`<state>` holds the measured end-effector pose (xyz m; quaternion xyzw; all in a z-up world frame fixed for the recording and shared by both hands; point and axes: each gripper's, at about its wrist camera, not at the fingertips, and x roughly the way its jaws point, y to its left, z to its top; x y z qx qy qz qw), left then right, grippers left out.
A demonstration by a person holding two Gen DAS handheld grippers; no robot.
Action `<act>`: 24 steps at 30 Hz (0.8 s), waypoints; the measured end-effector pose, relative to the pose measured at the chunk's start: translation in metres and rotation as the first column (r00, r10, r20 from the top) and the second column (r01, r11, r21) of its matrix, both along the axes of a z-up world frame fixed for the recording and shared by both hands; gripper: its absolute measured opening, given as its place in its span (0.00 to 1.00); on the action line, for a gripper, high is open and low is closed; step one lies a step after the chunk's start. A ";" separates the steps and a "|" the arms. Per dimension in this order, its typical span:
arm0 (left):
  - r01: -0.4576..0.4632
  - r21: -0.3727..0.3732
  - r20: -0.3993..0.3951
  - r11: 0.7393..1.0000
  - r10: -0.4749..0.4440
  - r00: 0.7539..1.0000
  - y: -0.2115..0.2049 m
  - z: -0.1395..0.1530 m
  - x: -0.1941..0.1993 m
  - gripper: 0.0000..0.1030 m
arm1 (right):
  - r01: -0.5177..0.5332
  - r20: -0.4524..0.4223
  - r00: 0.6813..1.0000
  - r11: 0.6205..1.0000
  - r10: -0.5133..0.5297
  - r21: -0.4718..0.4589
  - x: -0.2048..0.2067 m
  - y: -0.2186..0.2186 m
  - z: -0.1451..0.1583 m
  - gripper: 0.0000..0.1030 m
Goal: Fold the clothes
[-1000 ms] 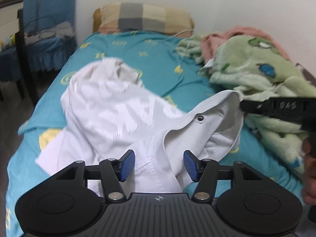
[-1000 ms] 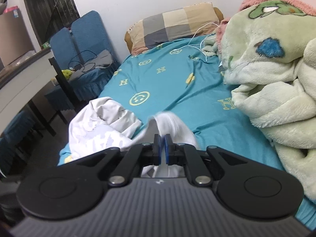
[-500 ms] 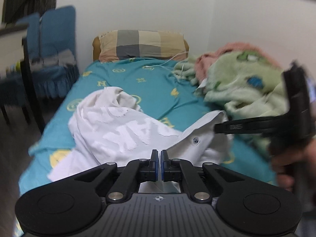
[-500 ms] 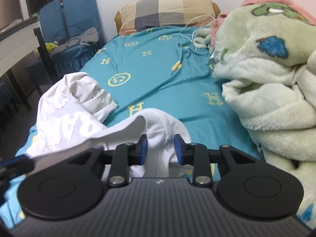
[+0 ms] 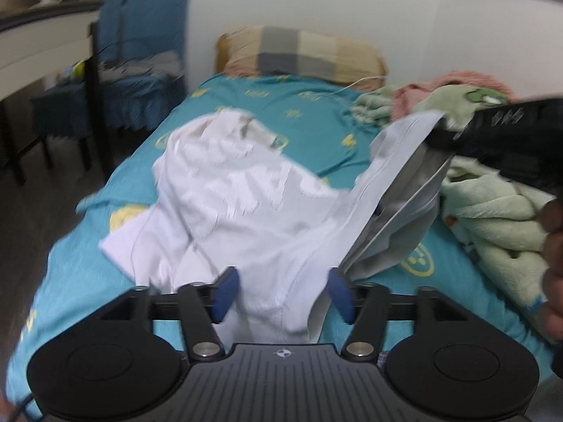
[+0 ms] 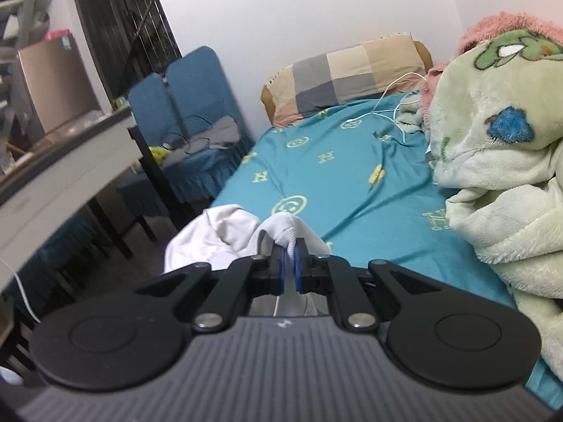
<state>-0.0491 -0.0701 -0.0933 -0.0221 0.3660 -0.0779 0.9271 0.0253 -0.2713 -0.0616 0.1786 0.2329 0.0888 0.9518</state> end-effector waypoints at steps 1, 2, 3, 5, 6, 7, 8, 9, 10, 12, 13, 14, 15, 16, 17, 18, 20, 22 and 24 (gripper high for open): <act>-0.012 0.005 -0.004 1.000 0.012 1.000 -0.005 -0.005 -0.001 0.66 | -0.001 0.006 1.000 1.000 0.001 0.009 -0.001 -0.001 0.001 0.08; -0.032 0.020 -0.001 0.999 0.032 0.999 -0.011 -0.010 -0.001 0.67 | -0.002 0.012 1.000 1.000 0.002 0.016 -0.002 -0.002 0.002 0.08; -0.070 0.036 -0.002 0.997 0.070 0.998 -0.015 -0.015 0.000 0.69 | -0.003 0.018 1.000 1.000 0.003 0.023 -0.003 -0.002 0.003 0.08; -0.149 0.059 -0.002 0.987 0.149 0.989 -0.019 -0.026 0.000 0.69 | -0.004 0.032 0.999 0.999 0.002 0.036 -0.005 -0.004 0.004 0.08; -0.185 0.066 0.000 0.980 0.186 0.983 -0.019 -0.031 0.000 0.69 | -0.001 0.040 0.999 0.999 -0.001 0.042 -0.006 -0.005 0.004 0.08; -0.227 0.077 0.006 0.971 0.227 0.974 -0.018 -0.035 -0.001 0.69 | 0.005 0.047 0.999 0.999 -0.008 0.048 -0.007 -0.007 0.004 0.08; -0.266 0.078 -0.004 0.961 0.267 0.964 -0.012 -0.038 0.000 0.69 | 0.015 0.053 0.998 0.998 -0.018 0.053 -0.008 -0.009 0.004 0.08; -0.304 0.077 -0.017 0.950 0.306 0.952 -0.005 -0.041 0.001 0.67 | 0.026 0.057 0.998 0.998 -0.030 0.058 -0.008 -0.012 0.003 0.08; -0.338 0.067 -0.033 0.939 0.340 0.940 0.003 -0.043 0.003 0.67 | 0.043 0.055 0.997 0.997 -0.046 0.056 -0.008 -0.014 0.002 0.08; -0.412 0.034 -0.049 0.910 0.414 0.909 0.020 -0.042 0.004 0.64 | 0.086 0.041 0.995 0.996 -0.087 0.034 -0.006 -0.018 -0.004 0.08; -0.447 0.013 -0.053 0.894 0.447 0.893 0.029 -0.040 0.005 0.58 | 0.110 0.027 0.994 0.994 -0.110 0.012 -0.004 -0.018 -0.008 0.08; -0.457 -0.009 -0.052 0.889 0.456 0.888 0.034 -0.037 0.005 0.55 | 0.133 0.013 0.991 0.991 -0.133 -0.011 -0.002 -0.019 -0.012 0.08; -0.462 -0.031 -0.051 0.886 0.461 0.886 0.038 -0.034 0.005 0.46 | 0.154 -0.009 0.988 0.987 -0.154 -0.041 0.002 -0.018 -0.017 0.08; -0.460 -0.046 -0.045 0.887 0.458 0.888 0.039 -0.031 0.004 0.36 | 0.167 -0.046 0.984 0.982 -0.171 -0.088 0.007 -0.016 -0.024 0.08; -0.452 -0.062 -0.037 0.890 0.451 0.892 0.039 -0.028 0.002 0.32 | 0.172 -0.085 0.979 0.974 -0.185 -0.149 0.012 -0.013 -0.033 0.09; -0.444 -0.076 -0.029 0.893 0.443 0.896 0.039 -0.026 0.002 0.23 | 0.173 -0.122 0.972 0.962 -0.202 -0.209 0.017 -0.009 -0.041 0.09; -0.431 -0.103 -0.003 0.896 0.433 0.901 0.037 -0.019 0.001 0.11 | 0.157 -0.184 0.958 0.941 -0.218 -0.299 0.027 -0.002 -0.057 0.09; -0.421 -0.133 0.043 0.897 0.429 0.902 0.036 -0.009 -0.001 0.07 | 0.136 -0.239 0.945 0.933 -0.223 -0.333 0.033 0.002 -0.071 0.09; -0.403 -0.168 0.097 0.900 0.422 0.902 0.038 0.004 -0.003 0.07 | 0.143 -0.267 0.934 0.934 -0.237 -0.327 0.033 0.000 -0.076 0.08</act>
